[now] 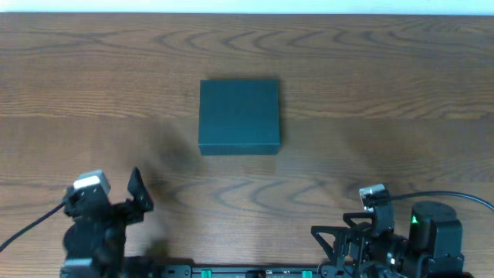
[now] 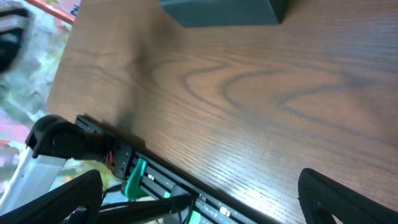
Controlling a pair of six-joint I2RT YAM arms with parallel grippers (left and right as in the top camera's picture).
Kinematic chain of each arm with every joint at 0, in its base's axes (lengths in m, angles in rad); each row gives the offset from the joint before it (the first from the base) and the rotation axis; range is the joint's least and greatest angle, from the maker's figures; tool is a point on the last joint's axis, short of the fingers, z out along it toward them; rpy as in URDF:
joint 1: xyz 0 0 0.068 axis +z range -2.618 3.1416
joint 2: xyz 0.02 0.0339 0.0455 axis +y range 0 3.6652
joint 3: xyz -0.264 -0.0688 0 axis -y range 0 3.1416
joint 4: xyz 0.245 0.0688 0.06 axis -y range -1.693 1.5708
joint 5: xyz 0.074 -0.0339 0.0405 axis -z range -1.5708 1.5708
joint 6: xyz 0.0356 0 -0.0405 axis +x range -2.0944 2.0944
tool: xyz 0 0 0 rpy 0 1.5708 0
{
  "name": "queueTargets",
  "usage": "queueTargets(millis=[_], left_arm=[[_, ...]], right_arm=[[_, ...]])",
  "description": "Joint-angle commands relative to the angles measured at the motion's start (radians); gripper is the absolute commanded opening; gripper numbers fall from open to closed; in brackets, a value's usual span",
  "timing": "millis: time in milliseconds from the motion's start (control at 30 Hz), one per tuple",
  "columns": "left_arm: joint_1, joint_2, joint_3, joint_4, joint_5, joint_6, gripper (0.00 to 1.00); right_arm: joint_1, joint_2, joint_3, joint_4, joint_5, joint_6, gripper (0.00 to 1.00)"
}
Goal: Pack container
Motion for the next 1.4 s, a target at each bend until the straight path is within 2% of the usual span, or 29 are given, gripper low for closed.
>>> queueTargets(millis=[0, 100, 500, 1367], left_arm=[[0.063, -0.036, -0.126, 0.100, -0.006, -0.006, 0.95], [0.104, -0.068, -0.214, 0.171, -0.006, -0.017, 0.95], [0.110, -0.159, -0.333, 0.174, -0.007, -0.040, 0.95], [0.075, -0.158, -0.375, 0.176, -0.013, -0.038, 0.95]], right_arm=[[0.015, -0.003, -0.003, 0.001, -0.002, 0.011, 0.99], [0.015, -0.003, -0.003, 0.001, -0.002, 0.011, 0.99], [0.015, -0.003, -0.003, 0.001, -0.002, 0.011, 0.99], [0.015, -0.003, -0.003, 0.001, -0.002, 0.011, 0.99]])
